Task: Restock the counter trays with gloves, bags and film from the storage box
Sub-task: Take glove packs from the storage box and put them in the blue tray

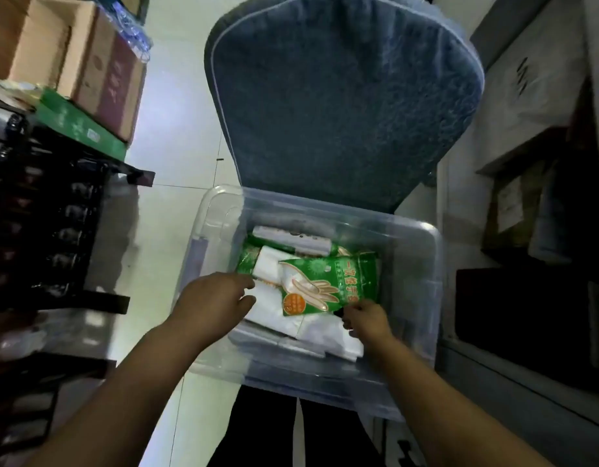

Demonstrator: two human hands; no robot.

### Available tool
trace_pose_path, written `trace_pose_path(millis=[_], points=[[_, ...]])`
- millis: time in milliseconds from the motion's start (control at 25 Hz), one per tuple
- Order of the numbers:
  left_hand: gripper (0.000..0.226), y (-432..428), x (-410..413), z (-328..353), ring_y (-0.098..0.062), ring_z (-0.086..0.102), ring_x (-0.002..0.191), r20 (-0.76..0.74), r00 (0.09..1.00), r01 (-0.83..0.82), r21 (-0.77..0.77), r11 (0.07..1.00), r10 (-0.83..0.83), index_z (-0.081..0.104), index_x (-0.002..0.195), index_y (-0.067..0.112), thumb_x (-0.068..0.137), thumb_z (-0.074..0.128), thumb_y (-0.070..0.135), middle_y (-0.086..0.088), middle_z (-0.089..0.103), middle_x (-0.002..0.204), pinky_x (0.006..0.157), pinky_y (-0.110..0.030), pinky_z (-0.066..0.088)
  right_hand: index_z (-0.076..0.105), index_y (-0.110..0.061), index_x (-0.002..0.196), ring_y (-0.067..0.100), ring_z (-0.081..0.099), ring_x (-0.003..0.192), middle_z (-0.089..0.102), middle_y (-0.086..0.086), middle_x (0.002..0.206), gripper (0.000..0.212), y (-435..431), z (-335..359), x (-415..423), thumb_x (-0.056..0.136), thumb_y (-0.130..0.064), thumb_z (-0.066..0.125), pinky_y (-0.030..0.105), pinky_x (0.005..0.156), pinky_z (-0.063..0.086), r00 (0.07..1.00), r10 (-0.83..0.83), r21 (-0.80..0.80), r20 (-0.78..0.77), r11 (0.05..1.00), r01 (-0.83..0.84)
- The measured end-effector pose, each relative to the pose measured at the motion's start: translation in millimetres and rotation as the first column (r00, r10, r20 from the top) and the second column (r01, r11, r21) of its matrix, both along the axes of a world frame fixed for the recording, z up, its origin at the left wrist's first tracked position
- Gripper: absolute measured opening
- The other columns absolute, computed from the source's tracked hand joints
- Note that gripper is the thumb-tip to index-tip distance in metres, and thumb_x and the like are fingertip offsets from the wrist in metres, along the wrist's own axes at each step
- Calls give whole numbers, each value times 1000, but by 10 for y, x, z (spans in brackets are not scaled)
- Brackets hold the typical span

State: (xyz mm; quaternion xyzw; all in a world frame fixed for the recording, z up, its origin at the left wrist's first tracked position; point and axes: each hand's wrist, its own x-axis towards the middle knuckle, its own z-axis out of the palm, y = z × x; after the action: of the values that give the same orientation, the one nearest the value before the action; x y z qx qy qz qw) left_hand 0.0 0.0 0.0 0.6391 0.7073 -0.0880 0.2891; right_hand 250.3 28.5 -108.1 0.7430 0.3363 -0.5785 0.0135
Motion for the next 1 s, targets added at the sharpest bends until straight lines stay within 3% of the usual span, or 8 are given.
trace_pose_path(millis=[200, 320, 400, 520, 640, 800, 880, 1000], points=[[33, 44, -123, -443, -19, 61, 104, 28, 999, -28, -9, 1000, 28, 58, 121, 28, 90, 50, 35, 3, 67, 118, 73, -26, 42, 50, -13, 68, 26, 55, 72, 55, 12, 80, 22, 14, -612, -326, 88, -16, 55, 40, 79, 51, 935, -347, -132, 74, 926, 354], [33, -75, -182, -627, -19, 61, 103, 74, 996, -47, -22, 999, 49, 58, 121, 30, 89, 51, 35, 5, 67, 115, 75, -28, 45, 56, -4, 100, 22, 55, 63, 64, 15, 96, 19, 82, -743, -488, 90, -20, 60, 39, 78, 52, 635, -772, -242, 24, 612, 753], [34, -107, -252, -693, -18, 61, 104, 87, 995, -42, -40, 998, 46, 57, 122, 30, 89, 52, 34, 5, 67, 116, 75, -27, 45, 56, -7, 99, 21, 55, 65, 62, 16, 119, 13, 126, -761, -540, 91, -17, 59, 40, 84, 52, 478, -878, -262, -17, 465, 846], [35, -78, -319, -713, -18, 61, 105, 117, 992, -40, -37, 998, 44, 56, 123, 28, 88, 55, 33, 5, 67, 117, 76, -27, 45, 55, -5, 97, 26, 59, 77, 61, 19, 114, 8, 102, -496, -543, 89, -5, 58, 40, 82, 55, 523, -844, -116, -117, 534, 837], [36, 23, -319, -679, -19, 61, 104, 150, 987, -55, -44, 997, 61, 57, 122, 28, 87, 57, 32, 4, 66, 118, 74, -28, 46, 58, -10, 88, 21, 63, 74, 65, 11, 90, 12, 52, -145, -493, 88, 1, 56, 27, 56, 59, 597, -753, -32, -278, 628, 778], [57, 171, -196, -547, -21, 54, 115, 280, 950, -137, -15, 990, 136, 48, 132, 23, 80, 66, 37, -2, 57, 131, 84, -31, 44, 59, -10, 99, 20, 68, 80, 73, 6, 90, 22, 45, 367, -430, 88, 7, 51, 32, 70, 58, 713, -501, 51, -491, 801, 597], [70, 253, -129, -484, -18, 53, 116, 442, 853, -244, -135, 960, 279, 42, 135, 20, 74, 73, 37, 1, 55, 129, 91, -31, 43, 59, -12, 95, 14, 71, 76, 76, -1, 82, 24, 57, 525, -494, 87, 8, 49, 27, 66, 59, 682, -439, 23, -585, 831, 555], [37, 313, -126, -408, -12, 66, 92, 620, 577, -392, -360, 846, 532, 59, 108, 23, 75, 76, 25, 3, 69, 104, 82, -30, 52, 60, -11, 96, 12, 70, 73, 76, -1, 81, 22, 67, 624, -676, 88, 6, 50, 24, 62, 58, 646, -399, -21, -650, 860, 509]])
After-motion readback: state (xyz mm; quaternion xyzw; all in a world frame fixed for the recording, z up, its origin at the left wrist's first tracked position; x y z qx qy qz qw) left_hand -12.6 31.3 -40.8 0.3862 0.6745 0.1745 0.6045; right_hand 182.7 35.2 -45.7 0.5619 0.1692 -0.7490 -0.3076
